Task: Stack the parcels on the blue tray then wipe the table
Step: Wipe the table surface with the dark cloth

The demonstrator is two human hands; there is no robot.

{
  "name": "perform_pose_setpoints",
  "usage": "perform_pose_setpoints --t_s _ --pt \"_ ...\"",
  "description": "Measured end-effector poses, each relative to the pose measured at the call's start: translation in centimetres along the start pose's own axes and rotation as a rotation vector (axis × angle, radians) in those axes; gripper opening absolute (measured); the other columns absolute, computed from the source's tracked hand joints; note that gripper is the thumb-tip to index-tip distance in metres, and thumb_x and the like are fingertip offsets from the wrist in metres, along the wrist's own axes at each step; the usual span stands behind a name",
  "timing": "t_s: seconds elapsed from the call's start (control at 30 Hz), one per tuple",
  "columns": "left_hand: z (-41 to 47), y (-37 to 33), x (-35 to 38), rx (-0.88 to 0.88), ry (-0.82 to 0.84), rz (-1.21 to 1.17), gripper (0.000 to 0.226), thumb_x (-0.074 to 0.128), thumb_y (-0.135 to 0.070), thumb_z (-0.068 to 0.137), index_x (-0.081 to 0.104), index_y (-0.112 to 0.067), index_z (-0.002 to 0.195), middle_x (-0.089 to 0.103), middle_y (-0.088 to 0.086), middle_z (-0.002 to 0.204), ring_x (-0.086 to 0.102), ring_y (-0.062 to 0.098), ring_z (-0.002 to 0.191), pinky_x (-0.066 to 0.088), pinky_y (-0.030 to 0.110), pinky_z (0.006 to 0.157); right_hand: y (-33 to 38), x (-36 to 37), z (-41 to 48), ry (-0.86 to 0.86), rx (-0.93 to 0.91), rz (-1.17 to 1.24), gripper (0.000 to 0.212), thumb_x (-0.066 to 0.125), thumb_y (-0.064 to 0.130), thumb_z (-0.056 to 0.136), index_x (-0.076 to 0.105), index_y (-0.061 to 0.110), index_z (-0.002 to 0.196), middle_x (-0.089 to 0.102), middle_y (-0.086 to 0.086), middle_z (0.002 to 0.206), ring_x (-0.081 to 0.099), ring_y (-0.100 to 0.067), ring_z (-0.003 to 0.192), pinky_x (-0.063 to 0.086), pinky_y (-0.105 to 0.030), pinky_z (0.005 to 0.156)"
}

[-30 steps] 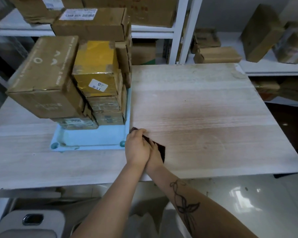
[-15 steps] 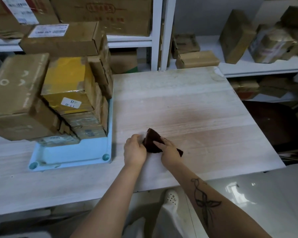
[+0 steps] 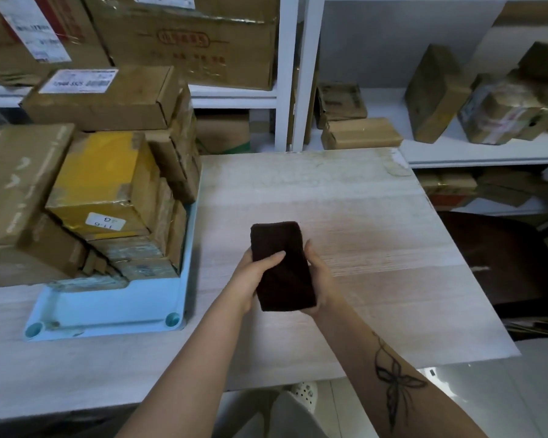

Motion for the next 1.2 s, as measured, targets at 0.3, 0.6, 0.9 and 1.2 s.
perform_pose_setpoints --t_s 0.3,0.6,0.9,1.2 --pt "0.6 -1.4 -1.2 -0.065 0.063 -0.078 0.058 0.042 0.008 0.089 0.044 -0.033 0.129 0.065 0.006 0.115 0.061 0.024 0.107 0.05 0.039 0.093 2.7 0.9 0.9 -0.18 0.184 -0.481 0.025 0.063 0.02 0.087 0.066 0.007 0.109 0.074 -0.011 0.093 0.072 -0.023 0.081 0.06 -0.033 0.07" --pt "0.2 -1.1 -4.1 -0.081 -0.106 -0.028 0.045 0.054 -0.008 0.091 0.045 -0.008 0.135 0.063 0.009 0.117 0.061 0.021 0.102 0.051 0.03 0.081 3.9 0.7 2.3 -0.16 -0.026 -0.715 0.109 0.072 -0.008 0.075 0.005 0.037 0.149 0.058 -0.007 0.122 0.059 -0.021 0.112 0.051 -0.035 0.092" --pt "-2.2 -2.8 -7.1 0.11 -0.256 0.17 0.061 0.057 -0.011 0.091 0.032 -0.026 0.144 0.058 0.003 0.097 0.057 0.012 0.086 0.044 0.018 0.073 2.6 5.8 2.7 -0.241 -0.225 -1.772 0.055 0.084 0.027 0.065 0.061 0.019 0.115 0.051 0.0 0.107 0.049 -0.019 0.109 0.041 -0.026 0.087" --pt "-5.7 -2.2 -11.5 -0.008 -0.13 0.306 0.102 0.087 -0.032 0.059 0.031 -0.024 0.143 0.042 -0.007 0.134 0.042 0.014 0.126 0.038 0.028 0.101 -0.7 8.1 1.8 -0.033 0.065 -0.899 0.038 0.074 0.001 0.068 0.062 0.008 0.103 0.069 -0.01 0.099 0.066 -0.025 0.095 0.054 -0.033 0.082"
Point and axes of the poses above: each hand's wrist, its own z-axis towards the middle knuckle, its own x-axis out of the palm, y = z × x, the point moved 5 cm from there along z, towards the middle knuckle
